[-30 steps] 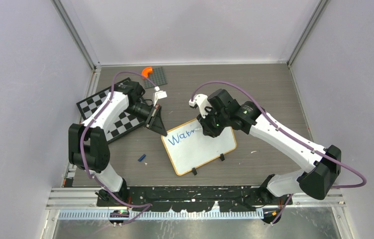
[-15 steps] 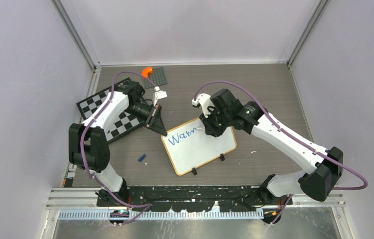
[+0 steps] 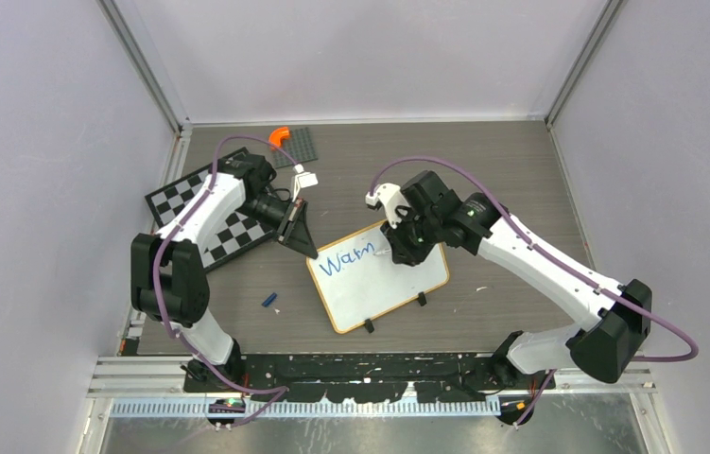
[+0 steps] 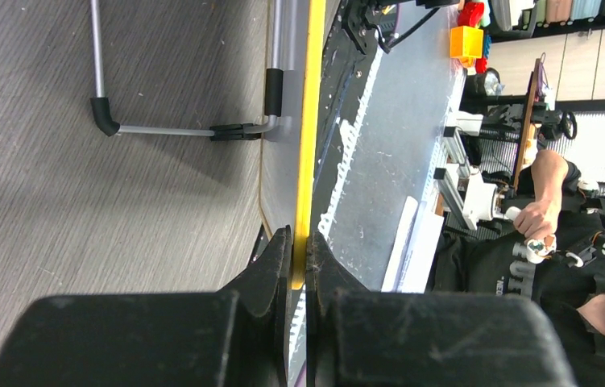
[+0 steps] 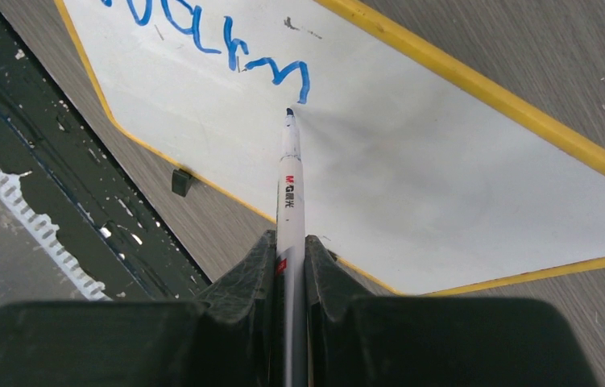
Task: Write a sentence on the whiteboard
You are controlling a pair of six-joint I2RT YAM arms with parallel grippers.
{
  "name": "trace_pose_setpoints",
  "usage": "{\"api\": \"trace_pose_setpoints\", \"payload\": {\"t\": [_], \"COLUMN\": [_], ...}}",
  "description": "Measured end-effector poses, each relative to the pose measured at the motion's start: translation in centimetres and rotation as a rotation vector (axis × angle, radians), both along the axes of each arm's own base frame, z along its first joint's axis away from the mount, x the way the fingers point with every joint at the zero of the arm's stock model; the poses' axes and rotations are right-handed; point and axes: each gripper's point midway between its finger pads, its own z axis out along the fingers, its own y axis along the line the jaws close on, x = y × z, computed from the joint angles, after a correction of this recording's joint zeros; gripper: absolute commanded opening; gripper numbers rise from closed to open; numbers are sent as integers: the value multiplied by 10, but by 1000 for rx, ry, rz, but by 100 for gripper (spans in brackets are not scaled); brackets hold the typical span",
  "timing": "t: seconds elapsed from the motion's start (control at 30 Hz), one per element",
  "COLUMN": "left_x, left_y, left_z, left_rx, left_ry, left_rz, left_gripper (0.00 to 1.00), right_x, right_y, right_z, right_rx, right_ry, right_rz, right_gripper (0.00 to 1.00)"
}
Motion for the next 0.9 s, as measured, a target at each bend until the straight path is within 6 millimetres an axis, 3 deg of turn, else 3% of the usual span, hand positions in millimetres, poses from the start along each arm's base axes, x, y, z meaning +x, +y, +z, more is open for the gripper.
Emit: {"api": "trace_pose_setpoints", "payload": {"t": [0.33, 0.67, 0.77, 0.9], "left_x": [-1, 3, 8, 29], "left_y": [-1, 2, 4, 6], "left_z": [1, -1, -2, -2], "left_rx": [1, 44, 76, 113], "left_ry": [4, -2, -16, -92], "left_rz": [-5, -26, -49, -90], "left_gripper": [0, 0, 0, 0], "right_x": [7, 7, 7, 6], "right_y": [-17, -17, -20, -21], "right_z": [21, 29, 34, 39], "right_rx": [56, 87, 102, 120], "right_ry": [-26, -22, -28, -34], "right_rz": [-47, -48, -57, -60], "right_gripper": [0, 0, 0, 0]}}
